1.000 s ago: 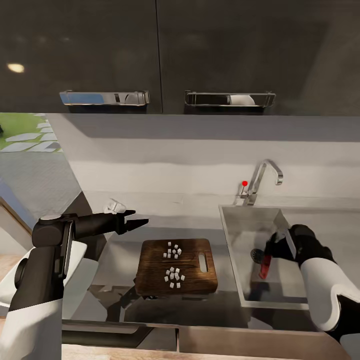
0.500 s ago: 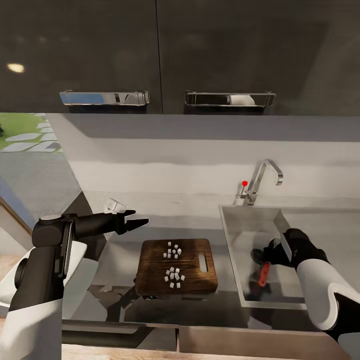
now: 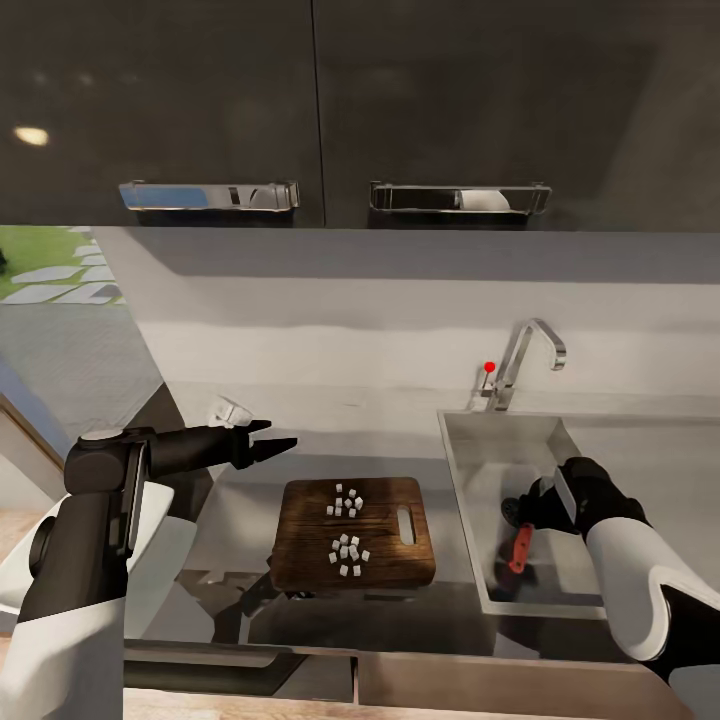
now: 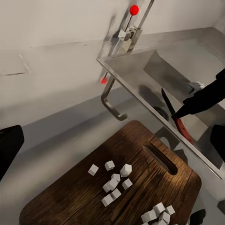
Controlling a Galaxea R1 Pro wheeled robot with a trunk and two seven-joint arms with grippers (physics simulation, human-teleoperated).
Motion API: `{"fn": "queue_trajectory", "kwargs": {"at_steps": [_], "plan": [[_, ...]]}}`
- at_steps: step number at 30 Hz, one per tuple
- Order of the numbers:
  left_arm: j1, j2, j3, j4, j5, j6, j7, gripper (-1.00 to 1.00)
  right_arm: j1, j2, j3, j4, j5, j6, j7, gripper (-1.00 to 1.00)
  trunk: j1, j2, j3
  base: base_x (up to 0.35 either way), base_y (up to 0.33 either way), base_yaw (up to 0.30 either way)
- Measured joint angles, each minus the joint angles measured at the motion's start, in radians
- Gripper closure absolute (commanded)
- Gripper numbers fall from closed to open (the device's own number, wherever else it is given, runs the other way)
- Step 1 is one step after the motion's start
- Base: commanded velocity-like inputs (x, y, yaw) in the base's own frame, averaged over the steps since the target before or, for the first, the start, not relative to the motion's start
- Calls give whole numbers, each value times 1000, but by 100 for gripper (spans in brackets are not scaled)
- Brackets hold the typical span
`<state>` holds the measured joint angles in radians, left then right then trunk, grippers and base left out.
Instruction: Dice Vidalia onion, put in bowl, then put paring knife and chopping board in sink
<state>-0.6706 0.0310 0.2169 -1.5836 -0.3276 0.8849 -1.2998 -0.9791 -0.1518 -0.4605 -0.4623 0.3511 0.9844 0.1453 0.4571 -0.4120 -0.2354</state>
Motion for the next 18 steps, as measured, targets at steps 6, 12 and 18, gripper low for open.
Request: {"fn": "queue_trajectory", "kwargs": {"at_steps": [6,12,18], "plan": [[0,0,0,0,0,0,0,-100,0,1,0,0,0,-1,0,-100,0,0,0,0,0,0],[0,0,0,0,0,0,0,-100,0,1,0,0,0,-1,-2,-100,0,0,0,0,0,0],[0,0,0,0,0,0,0,-100,0,1,0,0,0,-1,-2,-100,0,0,0,0,0,0]]}}
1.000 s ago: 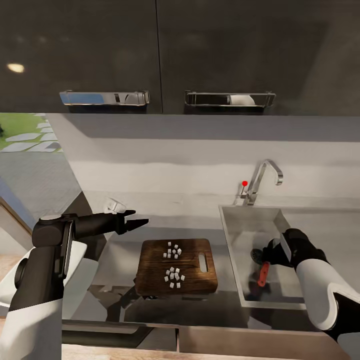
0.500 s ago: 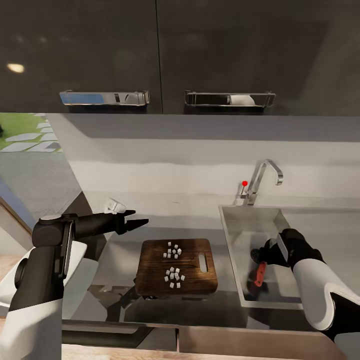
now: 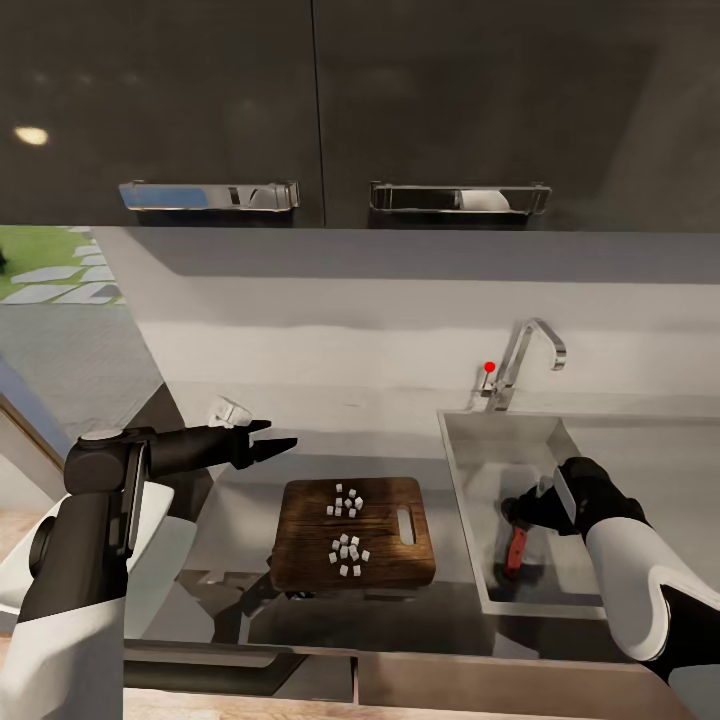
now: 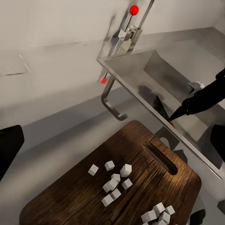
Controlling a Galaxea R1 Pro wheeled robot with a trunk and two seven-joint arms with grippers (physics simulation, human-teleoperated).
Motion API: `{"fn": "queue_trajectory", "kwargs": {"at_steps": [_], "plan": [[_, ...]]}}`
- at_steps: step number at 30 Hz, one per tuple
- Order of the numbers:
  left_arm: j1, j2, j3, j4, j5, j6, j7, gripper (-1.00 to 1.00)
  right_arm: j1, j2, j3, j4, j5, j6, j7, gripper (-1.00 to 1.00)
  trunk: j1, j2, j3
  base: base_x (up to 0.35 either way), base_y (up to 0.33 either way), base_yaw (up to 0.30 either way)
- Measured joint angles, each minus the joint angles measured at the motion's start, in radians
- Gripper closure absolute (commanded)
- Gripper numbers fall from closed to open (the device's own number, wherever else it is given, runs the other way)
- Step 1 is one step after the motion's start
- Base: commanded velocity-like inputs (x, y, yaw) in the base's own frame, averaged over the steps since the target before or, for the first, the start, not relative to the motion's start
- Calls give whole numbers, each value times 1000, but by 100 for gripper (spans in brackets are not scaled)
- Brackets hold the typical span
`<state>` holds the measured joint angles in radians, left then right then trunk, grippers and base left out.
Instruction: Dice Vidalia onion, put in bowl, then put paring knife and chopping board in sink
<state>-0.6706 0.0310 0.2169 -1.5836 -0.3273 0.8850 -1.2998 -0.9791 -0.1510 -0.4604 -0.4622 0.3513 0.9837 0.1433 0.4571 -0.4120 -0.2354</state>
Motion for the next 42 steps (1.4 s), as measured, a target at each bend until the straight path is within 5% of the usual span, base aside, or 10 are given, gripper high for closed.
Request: {"fn": "queue_trajectory", "kwargs": {"at_steps": [10,26,37,42], "plan": [[0,0,0,0,0,0,0,-100,0,0,1,-31,-2,0,1,-100,0,0,0,0,0,0],[0,0,0,0,0,0,1,-100,0,24,9,-404,-4,12,77,-100,0,0,0,-22,14,0],[0,0,0,0,-1,0,2,-100,1,59,131,-576,-5,25,112,-100,0,0,0,-188,212,0],[0,-1,0,0,0,0,2,-100,5,76,154,-639,-4,26,173,-100,0,0,0,-34,88,0]]}}
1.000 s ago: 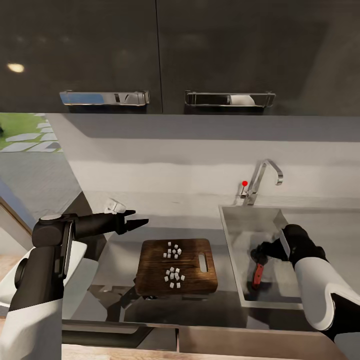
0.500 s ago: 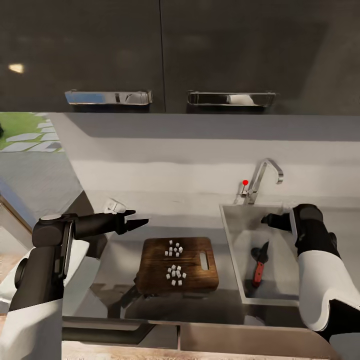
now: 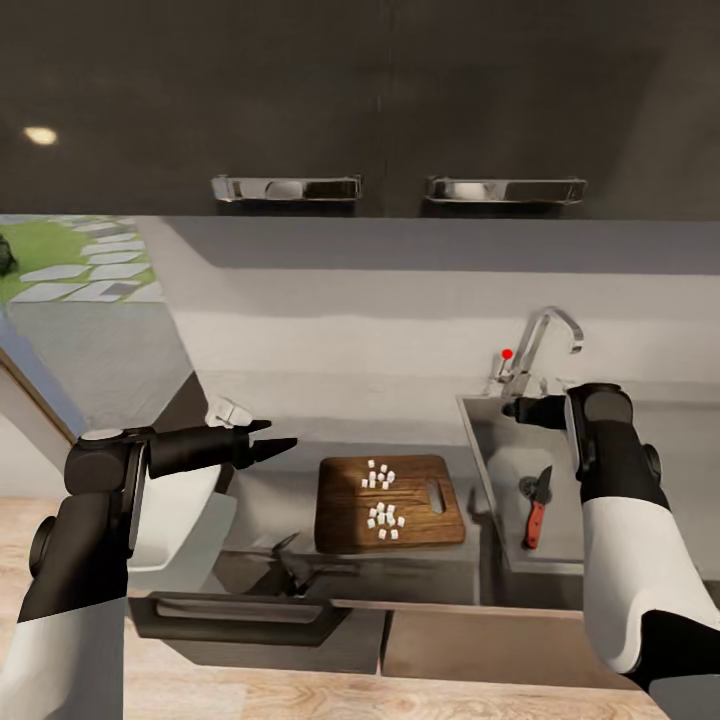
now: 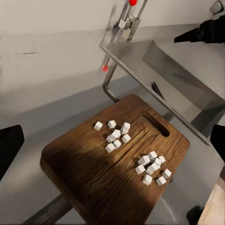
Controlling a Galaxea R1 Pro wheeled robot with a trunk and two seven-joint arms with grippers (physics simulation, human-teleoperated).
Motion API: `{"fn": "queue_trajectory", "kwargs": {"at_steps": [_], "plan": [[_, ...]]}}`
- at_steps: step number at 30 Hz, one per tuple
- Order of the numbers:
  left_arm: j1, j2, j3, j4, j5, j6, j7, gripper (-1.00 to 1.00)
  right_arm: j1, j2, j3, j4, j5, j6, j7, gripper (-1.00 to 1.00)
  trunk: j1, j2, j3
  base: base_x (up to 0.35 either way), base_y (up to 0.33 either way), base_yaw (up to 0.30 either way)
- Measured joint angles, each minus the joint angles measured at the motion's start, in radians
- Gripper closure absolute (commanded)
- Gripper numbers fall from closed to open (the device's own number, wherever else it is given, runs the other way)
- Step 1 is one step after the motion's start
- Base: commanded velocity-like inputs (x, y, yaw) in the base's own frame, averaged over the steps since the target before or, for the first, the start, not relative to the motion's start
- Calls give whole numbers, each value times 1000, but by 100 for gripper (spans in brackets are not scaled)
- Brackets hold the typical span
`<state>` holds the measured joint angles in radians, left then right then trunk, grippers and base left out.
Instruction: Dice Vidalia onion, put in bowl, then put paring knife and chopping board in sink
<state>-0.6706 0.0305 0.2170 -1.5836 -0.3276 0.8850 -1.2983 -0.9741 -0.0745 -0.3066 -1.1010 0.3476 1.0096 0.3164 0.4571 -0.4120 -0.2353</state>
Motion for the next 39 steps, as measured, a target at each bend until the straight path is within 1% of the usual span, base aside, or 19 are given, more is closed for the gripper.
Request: {"fn": "queue_trajectory", "kwargs": {"at_steps": [6,8,11,13,14,15,16,18,20,22,25,26,27,28,29,30,32,34,39], "plan": [[0,0,0,0,0,0,0,-100,2,4,4,-21,1,1,26,-100,0,0,0,-4,12,0],[0,0,0,0,0,0,0,-100,2,5,6,-51,1,1,28,-100,0,0,0,-1,2,0],[0,-1,0,0,0,0,0,-100,3,6,23,-90,1,1,29,-100,0,0,0,0,0,0],[0,-1,0,0,0,0,0,-100,11,7,68,-138,1,1,29,-100,0,0,0,0,0,0],[0,-1,0,0,0,0,0,-100,15,7,79,-150,1,1,29,-100,0,0,0,0,0,0],[0,-1,0,0,0,0,0,-100,25,7,101,-174,1,0,29,-100,0,0,0,0,0,0],[0,-1,0,0,0,0,0,-100,31,7,111,-186,2,0,29,-100,0,0,0,0,0,0],[0,-1,0,0,0,0,0,-100,68,7,140,-247,1,0,30,-100,0,0,0,0,0,0],[0,-1,0,0,0,0,0,-100,115,7,159,-307,1,0,32,-100,0,0,0,0,0,0],[0,-1,0,0,0,0,0,-100,133,7,162,-333,1,0,42,-100,0,0,0,0,19,0],[0,-1,0,0,0,0,0,-100,166,7,165,-358,1,0,79,-100,0,0,0,0,99,0],[0,-1,0,0,0,0,0,-100,220,7,166,-369,2,-6,121,-100,0,0,0,0,184,0],[0,-1,0,0,0,0,0,-100,233,7,166,-370,2,-8,125,-100,0,0,0,0,223,0],[0,-1,0,0,0,0,0,-100,264,7,166,-371,3,-13,132,-100,0,0,0,0,230,0],[0,-1,0,0,0,0,0,-100,272,7,166,-371,3,-17,133,-100,0,0,0,0,247,0],[0,-1,0,0,0,0,0,-100,292,7,166,-372,3,-44,135,-100,0,0,0,0,251,0],[0,-1,0,0,0,0,0,-100,305,7,166,-372,2,-95,137,-100,0,0,0,0,255,0],[0,-4,0,0,0,0,0,-100,308,7,166,-372,2,-113,137,-100,0,0,0,0,151,0],[0,-11,-2,0,0,-1,0,-100,309,7,166,-372,2,-121,137,-100,0,0,0,0,37,0]]}}
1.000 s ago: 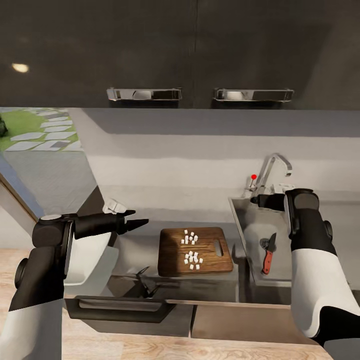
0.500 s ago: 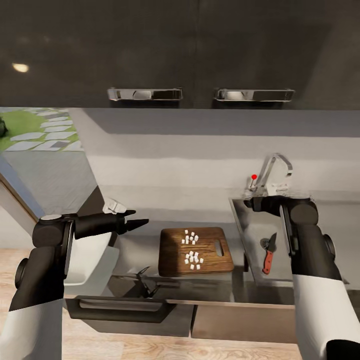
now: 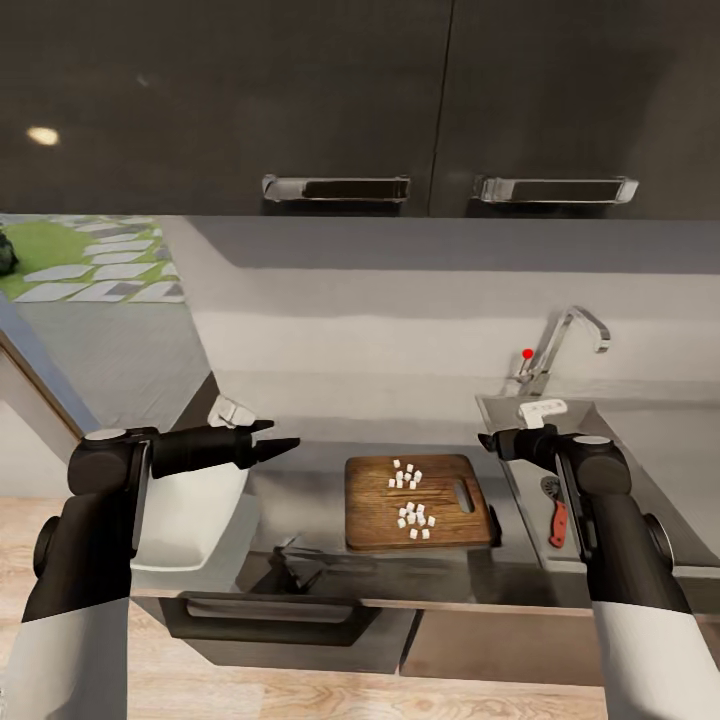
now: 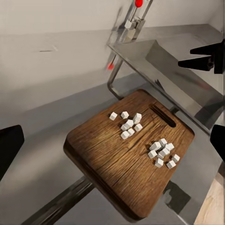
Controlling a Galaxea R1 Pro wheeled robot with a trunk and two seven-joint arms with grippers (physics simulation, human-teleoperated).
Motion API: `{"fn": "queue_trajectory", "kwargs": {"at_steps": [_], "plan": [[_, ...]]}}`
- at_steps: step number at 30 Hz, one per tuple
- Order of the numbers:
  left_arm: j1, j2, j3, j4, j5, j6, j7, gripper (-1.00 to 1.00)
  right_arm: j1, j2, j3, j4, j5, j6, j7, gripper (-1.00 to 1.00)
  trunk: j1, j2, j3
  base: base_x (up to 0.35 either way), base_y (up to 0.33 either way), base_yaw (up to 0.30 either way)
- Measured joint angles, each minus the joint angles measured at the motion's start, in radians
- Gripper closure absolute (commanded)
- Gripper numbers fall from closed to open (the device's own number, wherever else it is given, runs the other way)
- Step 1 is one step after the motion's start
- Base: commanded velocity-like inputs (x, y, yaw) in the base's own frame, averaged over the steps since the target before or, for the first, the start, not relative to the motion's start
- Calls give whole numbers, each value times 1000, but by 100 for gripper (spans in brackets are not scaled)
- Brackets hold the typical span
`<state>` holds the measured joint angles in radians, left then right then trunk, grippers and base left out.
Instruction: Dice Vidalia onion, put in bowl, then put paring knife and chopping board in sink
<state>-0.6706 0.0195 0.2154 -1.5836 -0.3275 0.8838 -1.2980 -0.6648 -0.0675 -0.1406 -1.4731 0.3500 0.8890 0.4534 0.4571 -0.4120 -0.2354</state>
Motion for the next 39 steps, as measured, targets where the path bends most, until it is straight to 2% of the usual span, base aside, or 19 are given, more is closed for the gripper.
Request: {"fn": "queue_trajectory", "kwargs": {"at_steps": [10,14,19,21,26,30,39], "plan": [[0,-4,-1,0,0,0,1,-100,0,0,-1,0,0,5,0,-100,0,0,0,0,1,0],[-2,-19,-2,0,0,-1,0,-100,0,0,-2,0,0,9,0,-100,0,0,0,0,0,0],[-78,-19,-2,0,0,-1,1,-100,0,0,-2,0,0,35,0,-100,0,0,0,0,0,0],[-104,-16,-2,0,0,-1,1,-100,0,0,0,0,-1,91,-1,-100,0,0,0,0,0,0],[-109,-22,-13,0,-2,-4,4,-100,0,0,5,0,-1,113,-2,-100,0,0,0,0,0,0],[-110,-13,-29,0,-2,-14,7,-100,0,4,50,0,-2,134,-2,-100,0,0,0,0,0,0],[-110,-16,-31,0,-2,-14,3,-100,0,21,60,0,0,142,-2,-100,0,0,0,-62,0,0]]}}
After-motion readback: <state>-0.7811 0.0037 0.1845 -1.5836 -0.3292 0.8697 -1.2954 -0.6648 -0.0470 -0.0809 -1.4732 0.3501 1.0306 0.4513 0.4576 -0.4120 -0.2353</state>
